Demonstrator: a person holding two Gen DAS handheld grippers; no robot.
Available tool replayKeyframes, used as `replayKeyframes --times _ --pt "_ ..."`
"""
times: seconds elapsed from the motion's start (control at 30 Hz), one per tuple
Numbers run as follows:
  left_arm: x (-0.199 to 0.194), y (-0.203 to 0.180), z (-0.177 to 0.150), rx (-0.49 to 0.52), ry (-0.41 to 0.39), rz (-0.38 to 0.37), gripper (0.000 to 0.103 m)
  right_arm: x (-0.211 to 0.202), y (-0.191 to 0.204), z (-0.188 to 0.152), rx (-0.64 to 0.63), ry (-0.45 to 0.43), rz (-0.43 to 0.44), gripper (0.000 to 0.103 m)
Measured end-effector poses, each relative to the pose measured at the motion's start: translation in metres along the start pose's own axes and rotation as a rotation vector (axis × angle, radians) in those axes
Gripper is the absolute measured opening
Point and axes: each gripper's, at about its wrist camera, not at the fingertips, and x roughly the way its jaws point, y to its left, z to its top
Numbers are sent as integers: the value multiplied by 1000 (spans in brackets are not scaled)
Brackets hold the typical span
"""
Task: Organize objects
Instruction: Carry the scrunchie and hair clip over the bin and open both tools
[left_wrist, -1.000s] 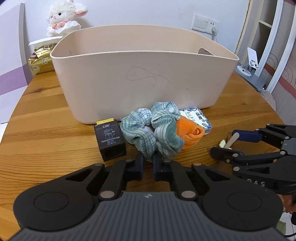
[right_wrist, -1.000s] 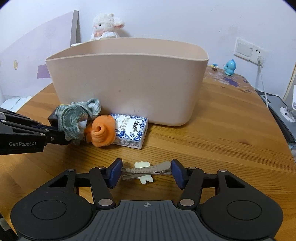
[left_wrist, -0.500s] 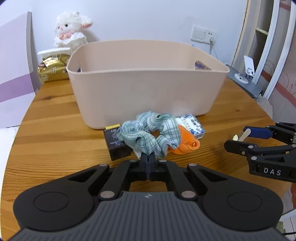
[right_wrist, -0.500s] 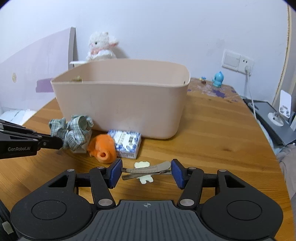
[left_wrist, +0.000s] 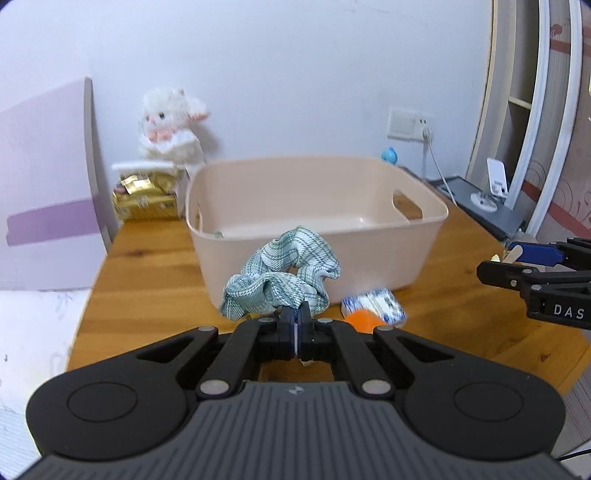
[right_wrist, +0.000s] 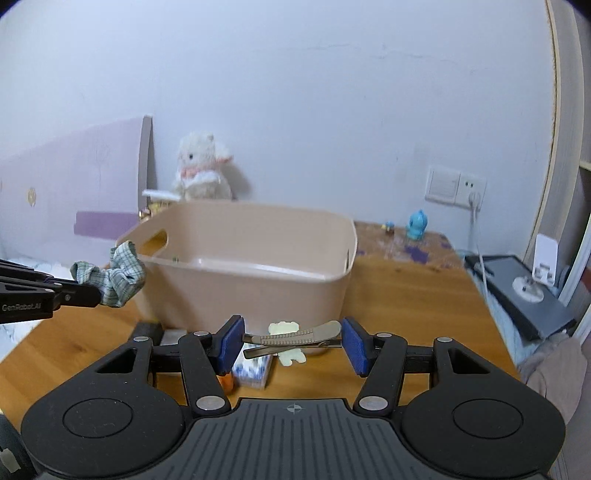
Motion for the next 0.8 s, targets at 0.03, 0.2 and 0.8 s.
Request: replayKeyframes --times 0.03,0.2,0.8 --pt "-3 0 4 2 -11 0 2 0 -1 4 1 -9 -1 55" --pt "-15 1 27 24 -70 12 2 5 -4 24 7 -50 -3 55" --pt "78 3 94 35 -48 62 2 99 3 67 -18 -45 -27 55"
